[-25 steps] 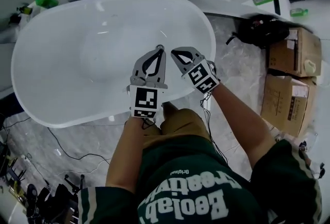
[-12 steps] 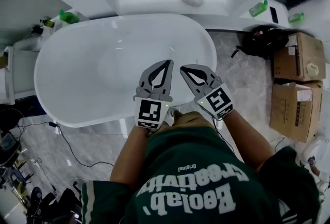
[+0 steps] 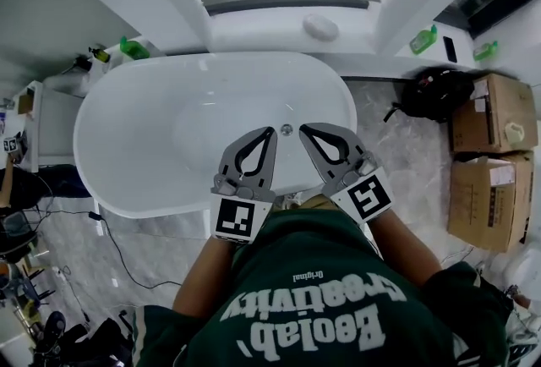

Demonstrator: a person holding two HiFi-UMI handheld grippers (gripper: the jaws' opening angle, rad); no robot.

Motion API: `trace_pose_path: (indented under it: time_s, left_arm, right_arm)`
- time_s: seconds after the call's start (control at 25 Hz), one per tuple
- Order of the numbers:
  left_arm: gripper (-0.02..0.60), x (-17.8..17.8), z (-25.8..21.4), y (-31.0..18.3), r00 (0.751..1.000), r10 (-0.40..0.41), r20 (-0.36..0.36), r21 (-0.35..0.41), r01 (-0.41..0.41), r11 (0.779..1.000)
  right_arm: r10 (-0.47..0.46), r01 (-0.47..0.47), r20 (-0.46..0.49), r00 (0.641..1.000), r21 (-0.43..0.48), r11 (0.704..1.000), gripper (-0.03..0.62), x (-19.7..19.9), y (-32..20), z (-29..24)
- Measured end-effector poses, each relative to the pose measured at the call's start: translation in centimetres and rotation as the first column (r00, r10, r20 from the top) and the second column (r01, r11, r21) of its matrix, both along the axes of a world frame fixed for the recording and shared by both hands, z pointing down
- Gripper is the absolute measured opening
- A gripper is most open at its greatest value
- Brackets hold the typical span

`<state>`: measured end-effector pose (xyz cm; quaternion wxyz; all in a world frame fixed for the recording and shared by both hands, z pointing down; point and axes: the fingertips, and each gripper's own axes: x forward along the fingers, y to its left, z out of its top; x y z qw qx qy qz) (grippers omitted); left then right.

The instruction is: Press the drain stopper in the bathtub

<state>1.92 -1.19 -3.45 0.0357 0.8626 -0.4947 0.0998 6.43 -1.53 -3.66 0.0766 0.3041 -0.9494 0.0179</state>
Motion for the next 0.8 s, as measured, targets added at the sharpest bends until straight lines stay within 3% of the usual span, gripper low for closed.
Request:
trace_pose_path:
  time_s: [0.48,0.8]
  left_arm:
    - [0.005,1.0,-2.2,-0.7,0.999,0.018,0.046,0.049,-0.02,0.999]
    - [0.005,2.0,-1.9,-0.6,0.994,0.048,0.096,0.052,-0.053,0.997]
  right_arm:
    - [-0.008,0.007,0.003,1.0,0.068,0.998,0.009,0.3,0.1,-2.5]
    - [0.005,-0.011,0.06,0.998,0.087,0.996,0.009,0.8,-0.7,-3.8]
